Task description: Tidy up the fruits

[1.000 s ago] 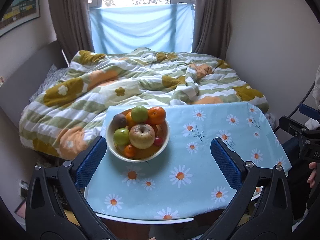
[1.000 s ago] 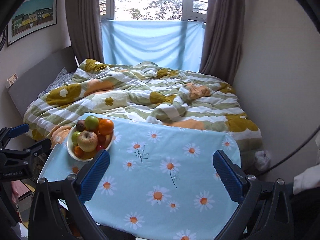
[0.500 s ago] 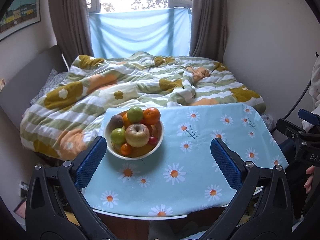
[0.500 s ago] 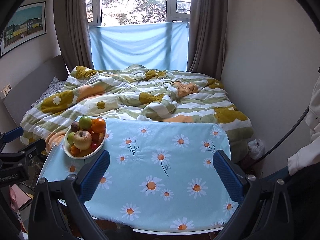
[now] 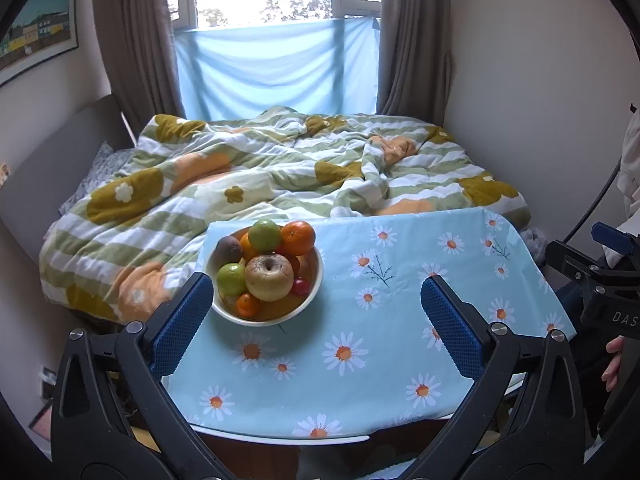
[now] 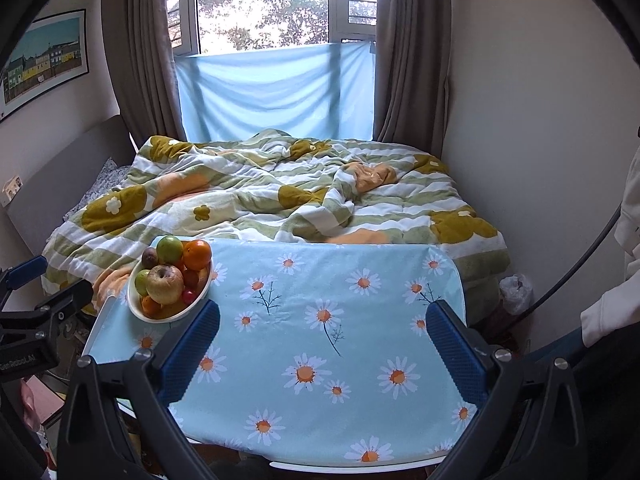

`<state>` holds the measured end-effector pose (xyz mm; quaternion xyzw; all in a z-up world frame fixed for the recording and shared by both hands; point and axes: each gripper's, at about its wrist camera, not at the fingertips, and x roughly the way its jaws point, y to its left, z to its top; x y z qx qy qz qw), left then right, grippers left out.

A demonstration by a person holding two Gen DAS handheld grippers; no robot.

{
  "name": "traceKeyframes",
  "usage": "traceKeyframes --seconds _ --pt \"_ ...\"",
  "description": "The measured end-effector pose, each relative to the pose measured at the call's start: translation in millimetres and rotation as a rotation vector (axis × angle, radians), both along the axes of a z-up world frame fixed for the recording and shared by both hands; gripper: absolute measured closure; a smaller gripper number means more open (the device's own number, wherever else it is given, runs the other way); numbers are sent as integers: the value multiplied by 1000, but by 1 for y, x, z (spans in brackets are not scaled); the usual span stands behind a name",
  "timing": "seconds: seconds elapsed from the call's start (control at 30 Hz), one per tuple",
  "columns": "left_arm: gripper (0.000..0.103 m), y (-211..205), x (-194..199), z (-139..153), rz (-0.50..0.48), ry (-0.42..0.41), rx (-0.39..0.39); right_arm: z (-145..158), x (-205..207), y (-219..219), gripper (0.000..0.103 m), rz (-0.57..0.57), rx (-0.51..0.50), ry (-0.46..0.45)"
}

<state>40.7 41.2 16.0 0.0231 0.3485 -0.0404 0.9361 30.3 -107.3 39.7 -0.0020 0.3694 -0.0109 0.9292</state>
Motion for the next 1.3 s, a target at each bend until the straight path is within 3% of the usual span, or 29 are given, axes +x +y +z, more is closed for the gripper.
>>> traceKeyframes --seconds 1.03,1.3 --pt "0 1 6 4 10 -5 -6 -2 3 -5 0 -29 6 -9" --pt "0 0 0 5 34 -35 50 -2 3 -6 0 -30 5 -9"
